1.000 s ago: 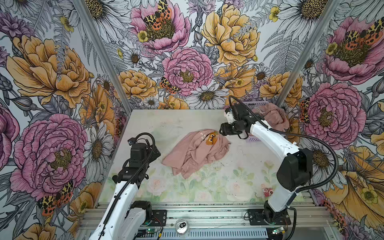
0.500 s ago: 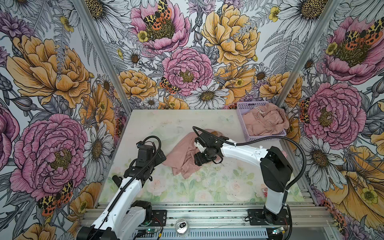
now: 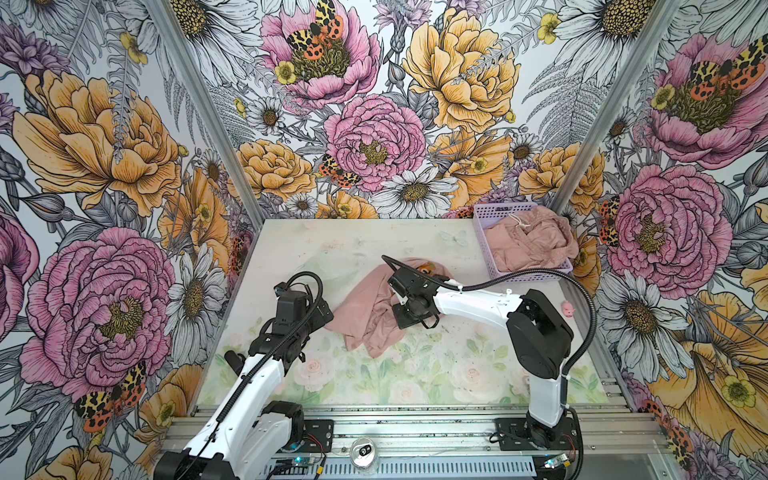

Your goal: Fold and stack the mixed laundry pile

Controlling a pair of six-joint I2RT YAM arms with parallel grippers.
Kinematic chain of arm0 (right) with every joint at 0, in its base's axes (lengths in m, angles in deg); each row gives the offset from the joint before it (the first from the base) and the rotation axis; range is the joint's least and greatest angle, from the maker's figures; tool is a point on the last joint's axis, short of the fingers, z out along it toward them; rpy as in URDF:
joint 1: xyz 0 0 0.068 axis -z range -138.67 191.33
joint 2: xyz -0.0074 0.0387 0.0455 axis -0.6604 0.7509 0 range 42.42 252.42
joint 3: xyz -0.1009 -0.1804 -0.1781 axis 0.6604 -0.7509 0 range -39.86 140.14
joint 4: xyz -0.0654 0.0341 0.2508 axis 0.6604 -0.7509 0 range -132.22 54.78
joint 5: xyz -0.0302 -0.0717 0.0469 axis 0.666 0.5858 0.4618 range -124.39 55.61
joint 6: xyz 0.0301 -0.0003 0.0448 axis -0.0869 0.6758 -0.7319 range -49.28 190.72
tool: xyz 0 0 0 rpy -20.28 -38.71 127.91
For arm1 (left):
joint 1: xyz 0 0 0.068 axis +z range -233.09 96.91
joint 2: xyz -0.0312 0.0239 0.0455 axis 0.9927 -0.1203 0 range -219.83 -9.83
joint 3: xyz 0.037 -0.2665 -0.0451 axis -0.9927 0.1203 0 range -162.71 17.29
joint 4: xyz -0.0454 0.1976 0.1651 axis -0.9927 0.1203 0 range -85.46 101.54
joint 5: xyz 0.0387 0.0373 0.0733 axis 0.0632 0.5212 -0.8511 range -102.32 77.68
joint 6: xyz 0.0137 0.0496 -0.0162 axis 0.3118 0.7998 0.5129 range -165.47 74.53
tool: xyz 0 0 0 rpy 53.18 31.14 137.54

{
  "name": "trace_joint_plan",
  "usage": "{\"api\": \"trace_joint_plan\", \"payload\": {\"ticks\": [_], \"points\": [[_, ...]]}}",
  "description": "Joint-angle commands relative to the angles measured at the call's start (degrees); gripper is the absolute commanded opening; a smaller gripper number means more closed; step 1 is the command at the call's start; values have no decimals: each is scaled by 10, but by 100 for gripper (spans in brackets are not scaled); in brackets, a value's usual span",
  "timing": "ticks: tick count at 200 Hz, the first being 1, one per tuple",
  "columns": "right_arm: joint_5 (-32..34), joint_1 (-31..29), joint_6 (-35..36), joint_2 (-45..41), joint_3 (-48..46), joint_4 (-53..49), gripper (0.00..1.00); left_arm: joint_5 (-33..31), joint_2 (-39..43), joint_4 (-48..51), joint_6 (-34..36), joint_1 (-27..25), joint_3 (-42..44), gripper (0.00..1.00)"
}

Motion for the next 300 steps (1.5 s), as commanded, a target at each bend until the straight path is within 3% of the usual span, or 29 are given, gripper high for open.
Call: {"api": "trace_joint_plan", "payload": {"ticks": [1, 68, 118, 133, 160, 176, 202, 225, 249, 278, 300], "points": [[12, 25, -1, -65, -4, -5, 0, 18, -6, -19, -2, -6, 8, 99], [8, 73, 12, -218, -8, -117, 0, 68, -66, -42, 15, -45, -3, 99], [37, 116, 20, -264, -15, -163, 0, 84, -174, -80, 24, -88, -16, 93], [38, 118, 20, -262, -14, -163, 0, 80, -213, -93, 24, -92, -25, 83], [40, 119, 23, -258, -13, -163, 0, 94, -271, -131, 27, -96, -44, 51], [43, 121, 24, -261, -16, -163, 0, 114, -294, -142, 30, -104, -61, 38], [49, 131, 26, -270, -25, -163, 0, 100, -303, -121, 46, -123, -85, 0], [55, 150, 37, -300, -38, -164, 0, 59, -252, -68, 67, -115, -107, 0], [66, 171, 60, -334, -39, -163, 0, 32, -177, -21, 105, -63, -144, 0], [76, 186, 95, -342, -13, -164, 0, 74, -149, 6, 146, 23, -213, 0], [78, 192, 105, -346, 13, -164, 0, 100, -162, 36, 166, 56, -269, 0]]}}
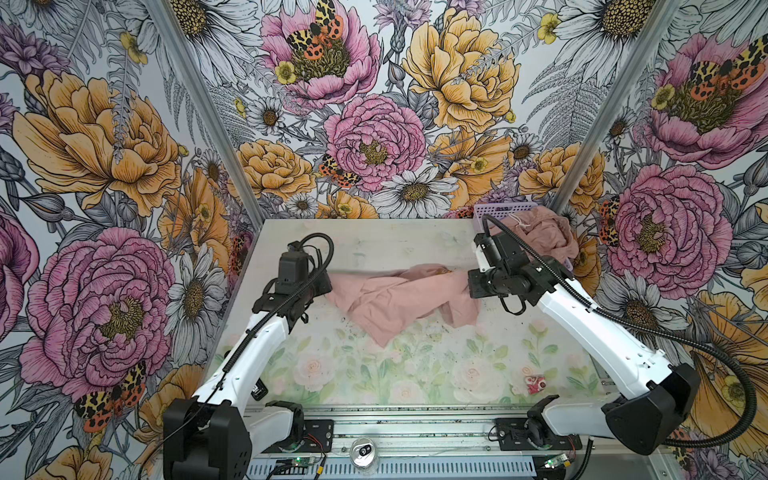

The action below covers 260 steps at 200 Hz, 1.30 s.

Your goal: Fold and stack the mixed laundry pile

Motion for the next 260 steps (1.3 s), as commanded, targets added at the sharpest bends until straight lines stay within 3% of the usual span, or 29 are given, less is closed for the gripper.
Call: {"api": "trace_joint_plan", "payload": {"ticks": [1, 30, 81, 107, 146, 177, 196, 212, 227, 260], "points": [[21, 7, 30, -10, 44, 8, 0, 27, -9, 48, 47, 33, -52, 0], [0, 8, 24, -23, 45, 8, 0, 39, 4, 67, 54, 54, -72, 0], [-109, 6, 21, -78, 35, -12, 0, 49, 63, 136, 57, 61, -88, 0], [-118, 7, 33, -63, 34, -21, 0, 43, 66, 139, 59, 68, -68, 0], [-109, 8, 37, 88, 85, -18, 0, 27, -56, 83, 78, 84, -85, 0], [-49, 12, 40, 224, 163, -17, 1, 14, -189, 43, 81, 107, -141, 0], [-20, 12, 36, 258, 198, -17, 23, 11, -234, 46, 73, 112, -172, 54], [-10, 13, 28, 250, 198, -17, 36, 1, -216, 46, 55, 100, -161, 79], [-2, 13, 21, 232, 177, -17, 45, -22, -170, 52, 38, 72, -125, 87], [3, 12, 6, 185, 108, -17, 52, 18, -60, 66, -94, -27, 10, 86]]}}
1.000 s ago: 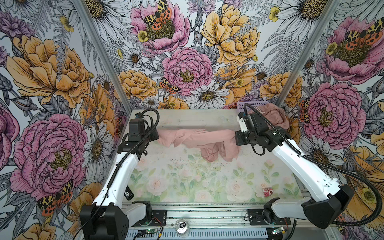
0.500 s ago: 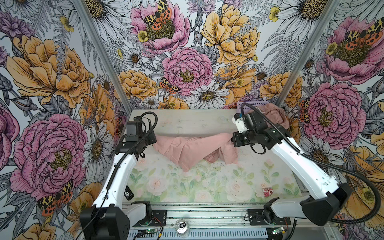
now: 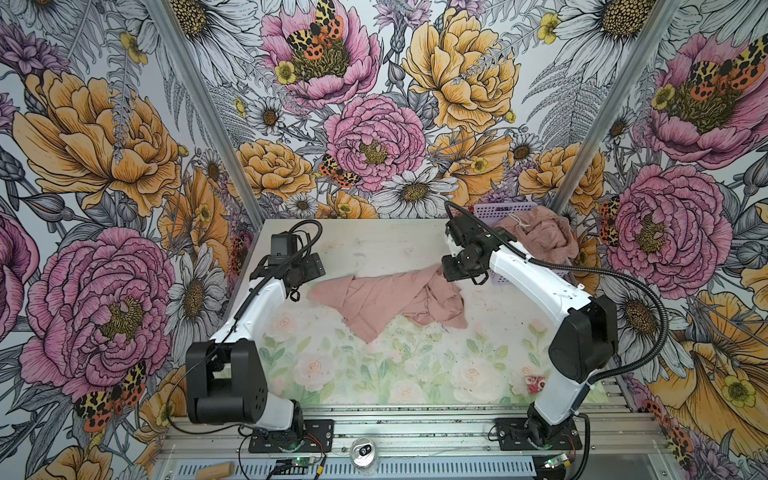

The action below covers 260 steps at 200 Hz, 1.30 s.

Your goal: Fold and stack the mixed laundry pile

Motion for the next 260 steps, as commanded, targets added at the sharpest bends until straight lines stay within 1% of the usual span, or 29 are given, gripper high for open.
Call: {"api": "trace_joint_plan", "payload": {"ticks": [1, 10, 25, 35, 57, 80, 121, 151, 190, 232, 243, 260], "points": [[22, 2, -16, -50, -38, -3, 52, 19, 70, 11, -110, -75, 84, 86], [21, 3, -19, -60, -52, -3, 53, 22, 92, 13, -151, -118, 119, 83], [24, 3, -22, -73, -66, -3, 53, 23, 116, 14, -215, -189, 164, 75], [23, 4, -22, -78, -72, -3, 53, 21, 117, 16, -241, -231, 184, 71], [13, 6, -22, -75, -74, -3, 54, 5, 84, 19, -273, -301, 197, 66], [8, 6, -21, -74, -73, -3, 54, -8, 33, 20, -271, -342, 181, 62], [8, 7, -22, -92, -86, -3, 54, -44, -27, 34, -259, -359, 150, 54], [8, 7, -26, -105, -104, 1, 54, -71, -53, 35, -250, -370, 126, 52], [8, 8, -28, -117, -116, 2, 54, -83, -92, 53, -235, -375, 104, 47], [8, 10, -29, -121, -127, 3, 54, -93, -121, 70, -223, -382, 94, 36], [8, 10, -29, -123, -131, 3, 54, -95, -125, 72, -220, -384, 95, 31], [8, 11, -33, -124, -141, 7, 54, -96, -126, 74, -223, -385, 100, 19]]}}
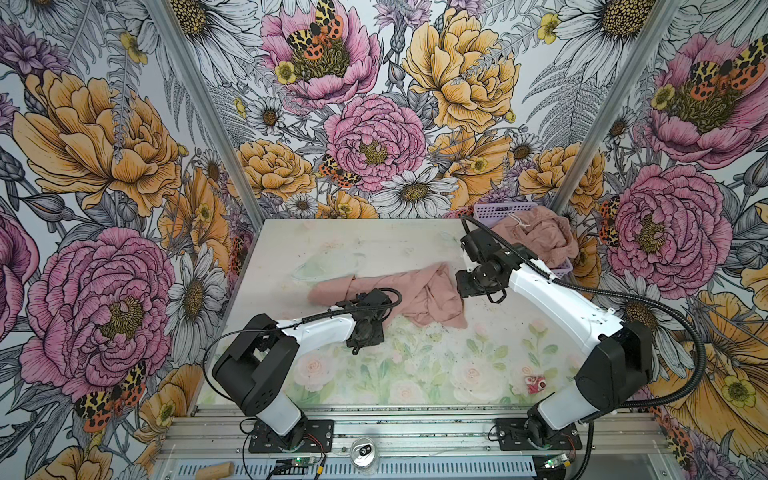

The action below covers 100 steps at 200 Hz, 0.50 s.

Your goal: Fold and stack the mixed laundry pile

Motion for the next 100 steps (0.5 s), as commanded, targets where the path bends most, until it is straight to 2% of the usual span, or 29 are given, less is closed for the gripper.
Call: {"api": "trace_joint_plan", "payload": {"ticks": [1, 25, 39, 63, 100], "points": [[2, 4, -10, -22, -15, 11, 54, -15, -9, 16, 6, -5, -2, 19], [-1, 7, -14, -26, -33, 21, 54, -30, 15, 31, 2, -8, 4, 0], [-8, 13, -17, -27, -46, 31, 54, -41, 44, 51, -1, -8, 5, 0], [-40, 23, -24, -28, -75, 64, 54, -95, 109, 89, 2, -1, 1, 0], [-106, 21, -41, -9, -114, 137, 61, -116, 216, 126, 20, 53, -13, 0]]}}
